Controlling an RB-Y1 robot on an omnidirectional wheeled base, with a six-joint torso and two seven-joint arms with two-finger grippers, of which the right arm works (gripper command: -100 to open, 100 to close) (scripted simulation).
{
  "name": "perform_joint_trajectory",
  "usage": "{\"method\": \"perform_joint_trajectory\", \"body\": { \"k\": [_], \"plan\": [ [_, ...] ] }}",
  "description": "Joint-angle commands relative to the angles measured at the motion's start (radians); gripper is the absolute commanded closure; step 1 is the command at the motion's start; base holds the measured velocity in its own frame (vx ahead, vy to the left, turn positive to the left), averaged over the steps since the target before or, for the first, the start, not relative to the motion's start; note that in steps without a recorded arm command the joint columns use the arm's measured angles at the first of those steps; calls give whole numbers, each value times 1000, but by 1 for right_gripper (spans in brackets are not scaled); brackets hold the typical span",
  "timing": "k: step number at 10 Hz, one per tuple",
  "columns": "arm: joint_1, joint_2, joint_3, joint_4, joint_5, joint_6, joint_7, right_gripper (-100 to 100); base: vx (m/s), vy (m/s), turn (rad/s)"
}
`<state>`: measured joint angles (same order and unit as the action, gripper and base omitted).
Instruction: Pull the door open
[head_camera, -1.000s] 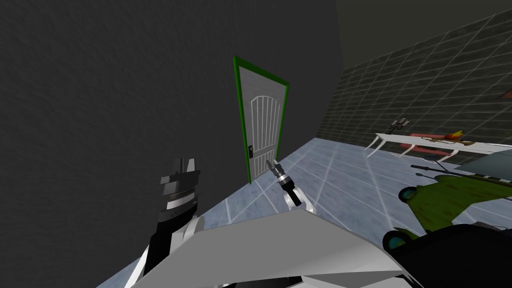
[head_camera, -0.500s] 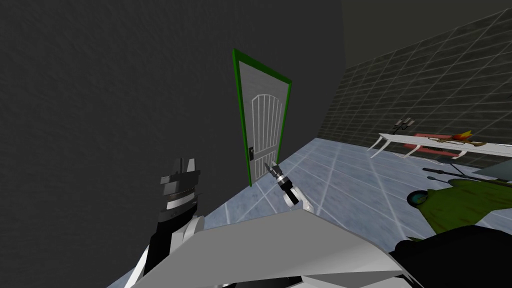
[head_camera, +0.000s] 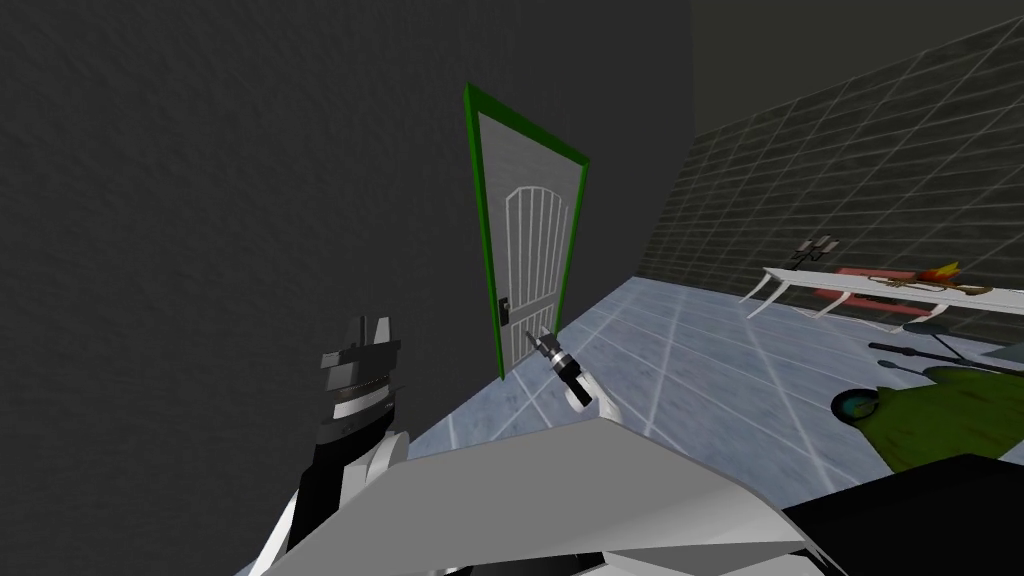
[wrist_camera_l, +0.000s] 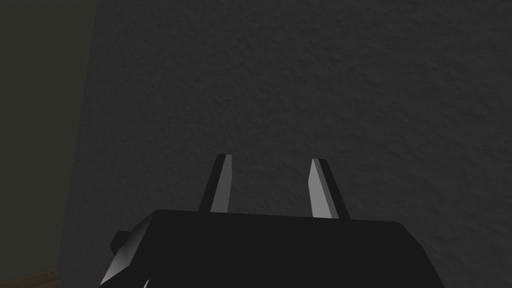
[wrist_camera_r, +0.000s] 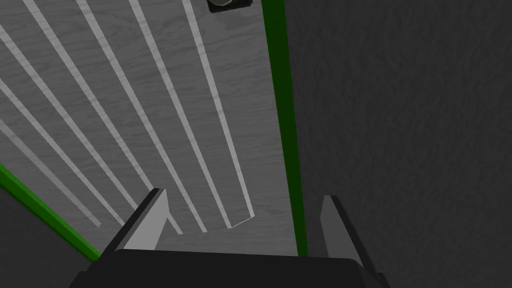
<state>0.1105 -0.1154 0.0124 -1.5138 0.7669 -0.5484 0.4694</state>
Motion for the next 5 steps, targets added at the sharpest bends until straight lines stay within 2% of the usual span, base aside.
{"method": "perform_joint_trajectory", "body": {
  "k": [1, 3, 5],
  "plan": [
    [-11, -1, 6, 20, 29, 5, 9, -100, 162, 5, 1],
    [-37, -2, 5, 76, 74, -1, 30, -100, 165, 5, -2],
    [-60, -3, 5, 125, 113, -6, 48, -100, 185, 45, -2]
  ]
}}
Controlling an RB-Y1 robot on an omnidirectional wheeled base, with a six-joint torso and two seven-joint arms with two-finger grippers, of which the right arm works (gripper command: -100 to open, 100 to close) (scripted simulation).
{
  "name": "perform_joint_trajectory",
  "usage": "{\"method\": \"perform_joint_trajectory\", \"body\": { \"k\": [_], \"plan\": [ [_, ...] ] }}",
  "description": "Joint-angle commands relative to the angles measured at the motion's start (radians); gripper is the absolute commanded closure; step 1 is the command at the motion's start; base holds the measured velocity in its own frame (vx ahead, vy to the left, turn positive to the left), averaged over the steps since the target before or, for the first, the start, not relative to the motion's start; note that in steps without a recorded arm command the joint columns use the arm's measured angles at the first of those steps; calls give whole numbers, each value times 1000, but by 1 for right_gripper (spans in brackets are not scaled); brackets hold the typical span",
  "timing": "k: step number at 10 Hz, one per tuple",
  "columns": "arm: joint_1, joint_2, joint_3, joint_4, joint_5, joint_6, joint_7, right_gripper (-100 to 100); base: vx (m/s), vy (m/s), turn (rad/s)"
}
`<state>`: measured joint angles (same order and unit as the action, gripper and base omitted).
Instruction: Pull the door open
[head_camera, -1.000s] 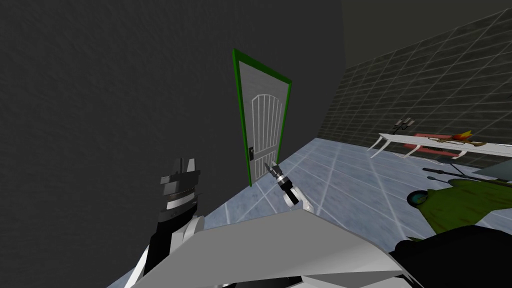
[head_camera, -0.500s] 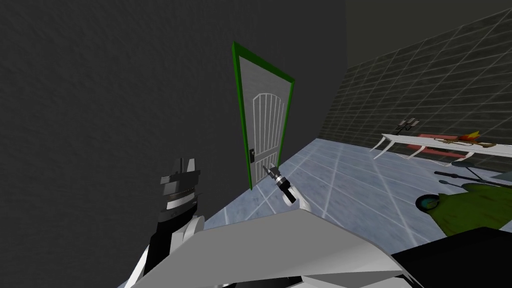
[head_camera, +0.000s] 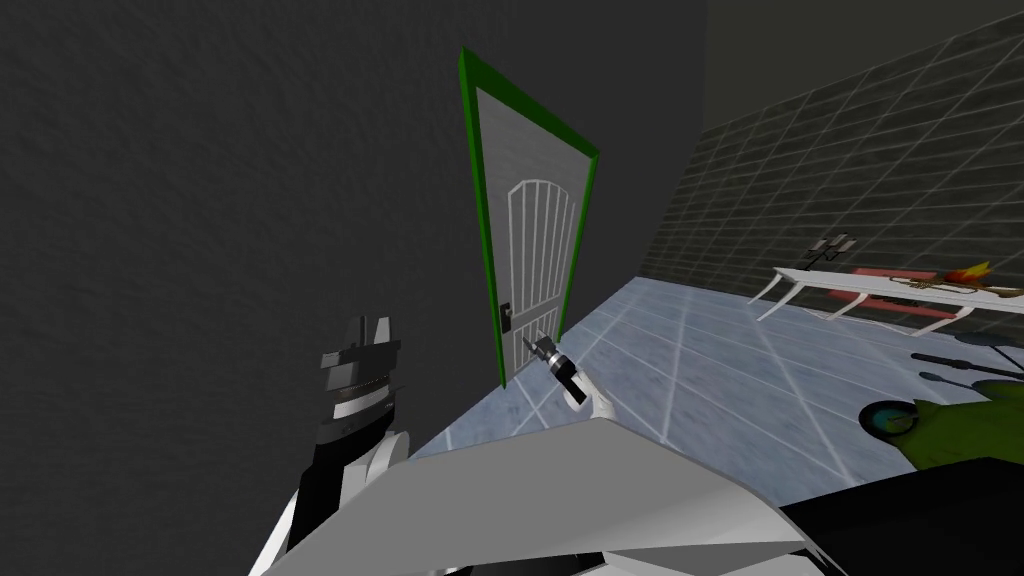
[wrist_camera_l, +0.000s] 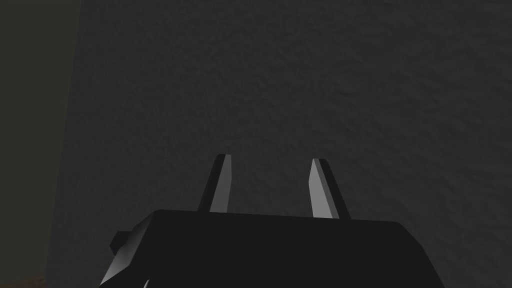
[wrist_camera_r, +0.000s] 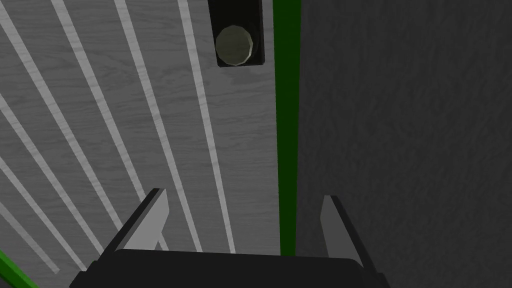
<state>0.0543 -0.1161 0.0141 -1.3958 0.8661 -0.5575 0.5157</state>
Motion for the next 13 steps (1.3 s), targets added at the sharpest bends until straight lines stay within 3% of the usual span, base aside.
{"method": "perform_joint_trajectory", "body": {
  "k": [1, 6, 7, 8, 11, 13],
  "plan": [
    [-14, -2, 3, 28, 31, 1, 10, -100, 199, 29, -6],
    [-50, -3, 2, 106, 94, -8, 39, -100, 164, 10, -1],
    [-46, -3, 1, 98, 85, -9, 37, -100, 84, 7, 1],
    [-53, -27, -26, 124, 70, -30, 36, -100, 54, 128, 135],
    [-61, -55, -60, 155, 50, -56, 35, -100, 67, 148, 84],
    [-70, -89, -100, 192, 26, -86, 34, -100, 112, 138, 133]
  ]
}}
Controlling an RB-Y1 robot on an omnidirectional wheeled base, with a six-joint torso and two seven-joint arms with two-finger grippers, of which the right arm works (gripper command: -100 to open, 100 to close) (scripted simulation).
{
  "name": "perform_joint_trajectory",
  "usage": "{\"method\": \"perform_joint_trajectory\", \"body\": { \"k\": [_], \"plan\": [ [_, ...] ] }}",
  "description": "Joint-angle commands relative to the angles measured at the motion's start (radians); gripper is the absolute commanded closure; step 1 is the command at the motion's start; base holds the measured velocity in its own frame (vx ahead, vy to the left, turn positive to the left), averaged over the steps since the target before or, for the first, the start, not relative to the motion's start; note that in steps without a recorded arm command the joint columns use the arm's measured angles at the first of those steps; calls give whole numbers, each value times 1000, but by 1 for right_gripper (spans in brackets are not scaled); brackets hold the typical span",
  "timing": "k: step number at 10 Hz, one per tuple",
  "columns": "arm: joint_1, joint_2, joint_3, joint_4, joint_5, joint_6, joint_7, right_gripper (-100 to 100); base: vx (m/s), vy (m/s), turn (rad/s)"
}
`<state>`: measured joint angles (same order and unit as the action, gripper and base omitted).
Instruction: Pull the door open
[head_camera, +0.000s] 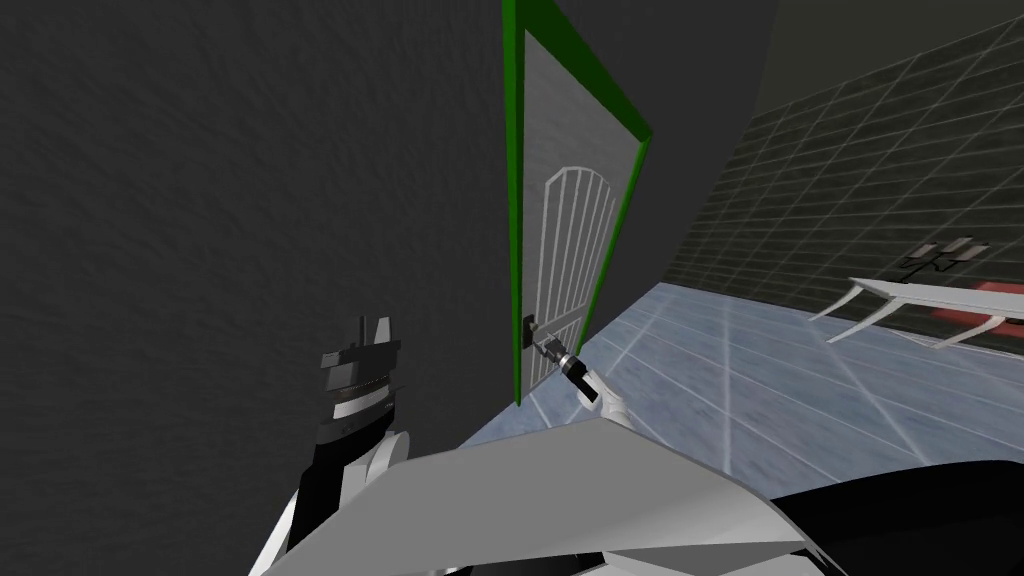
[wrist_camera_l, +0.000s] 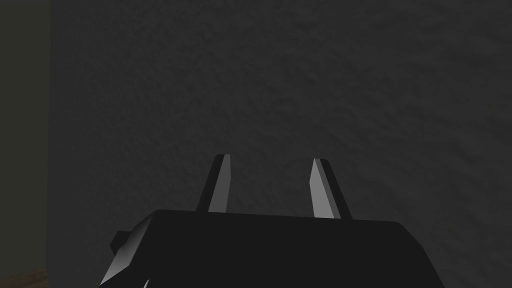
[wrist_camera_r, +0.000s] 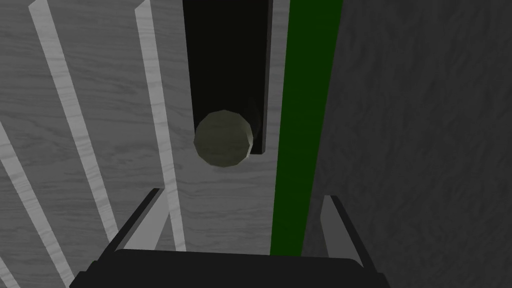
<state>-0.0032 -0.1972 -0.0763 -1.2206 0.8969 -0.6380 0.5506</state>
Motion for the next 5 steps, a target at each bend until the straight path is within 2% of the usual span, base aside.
{"method": "perform_joint_trajectory", "body": {
  "k": [1, 3, 4, 5],
  "plan": [
    [-15, -19, -23, 29, -13, -16, -2, -100, 111, 107, 65],
    [-27, -61, -73, 74, -43, -54, -3, -100, 152, 129, 162],
    [-29, -69, -82, 83, -49, -61, -3, -100, 174, 138, 94],
    [-34, -87, -103, 102, -61, -77, -4, -100, 165, 135, 98]
  ]
}}
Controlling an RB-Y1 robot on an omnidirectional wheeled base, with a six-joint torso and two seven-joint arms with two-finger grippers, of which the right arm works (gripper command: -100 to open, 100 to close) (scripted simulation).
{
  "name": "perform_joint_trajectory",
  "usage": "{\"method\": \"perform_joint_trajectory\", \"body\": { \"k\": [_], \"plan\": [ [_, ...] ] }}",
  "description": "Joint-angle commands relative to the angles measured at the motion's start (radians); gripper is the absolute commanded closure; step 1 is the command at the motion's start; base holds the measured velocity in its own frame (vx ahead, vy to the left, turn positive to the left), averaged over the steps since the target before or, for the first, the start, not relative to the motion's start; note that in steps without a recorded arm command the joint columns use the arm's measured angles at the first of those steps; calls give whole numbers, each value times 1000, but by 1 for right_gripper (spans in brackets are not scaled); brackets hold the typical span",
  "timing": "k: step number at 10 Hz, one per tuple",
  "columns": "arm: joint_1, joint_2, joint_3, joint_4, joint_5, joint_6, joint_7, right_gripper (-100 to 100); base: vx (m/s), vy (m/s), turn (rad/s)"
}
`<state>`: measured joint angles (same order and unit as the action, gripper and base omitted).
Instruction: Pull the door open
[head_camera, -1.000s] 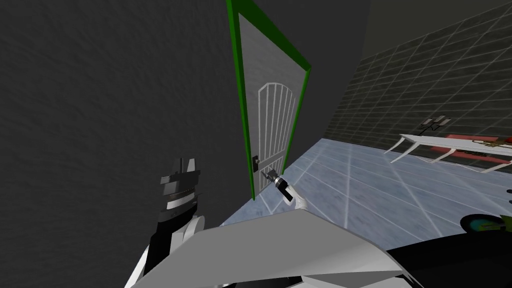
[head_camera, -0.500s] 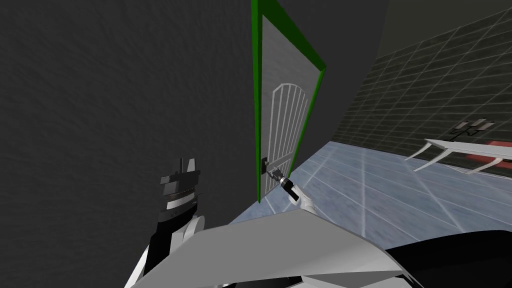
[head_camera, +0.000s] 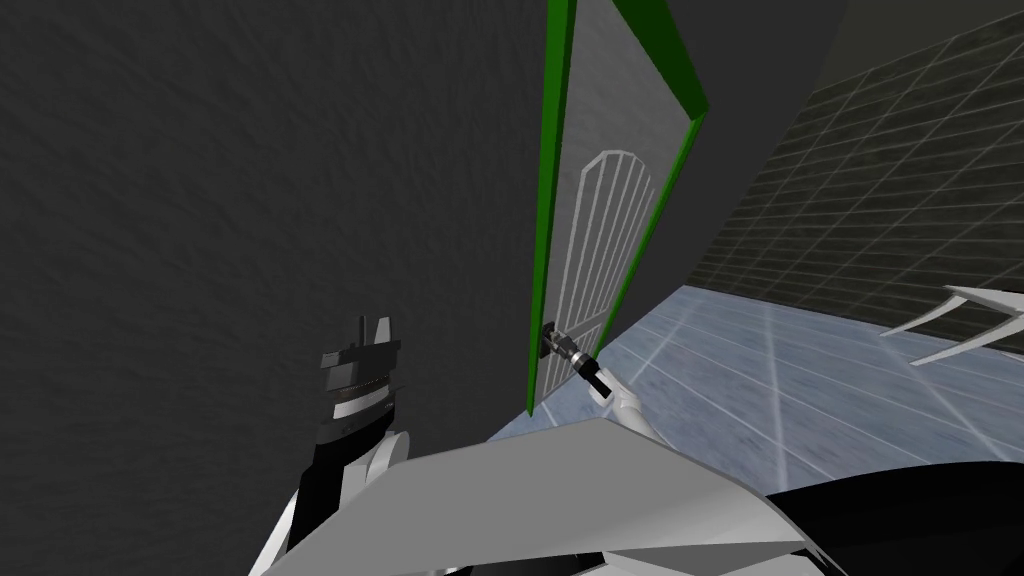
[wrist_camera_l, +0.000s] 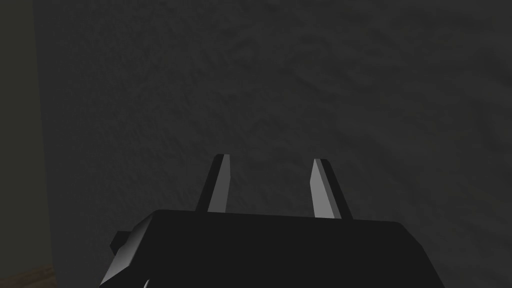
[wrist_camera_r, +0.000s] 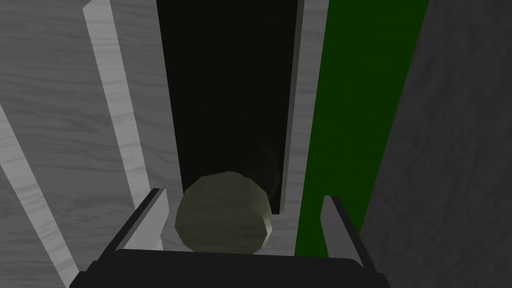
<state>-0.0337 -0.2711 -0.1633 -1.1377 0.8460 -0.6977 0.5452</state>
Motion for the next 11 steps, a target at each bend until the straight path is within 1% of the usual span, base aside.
{"method": "perform_joint_trajectory", "body": {
  "k": [1, 2, 4, 7, 8, 11],
  "plan": [
    [0, 0, 0, 0, 0, 0, 0, -100, 76, 57, -8],
    [0, 0, 0, 0, 0, 0, 0, 100, -19, -13, -32],
    [0, 0, 0, 0, 0, 0, 0, 100, -18, -34, 17],
    [0, 0, 0, 0, 0, 0, 0, 100, -4, -3, 2],
    [-4, -4, 0, 0, -21, 7, -30, 100, -18, -23, 61],
    [-6, -6, 7, 2, -55, 14, -80, 100, -48, -41, 68]
  ]
}}
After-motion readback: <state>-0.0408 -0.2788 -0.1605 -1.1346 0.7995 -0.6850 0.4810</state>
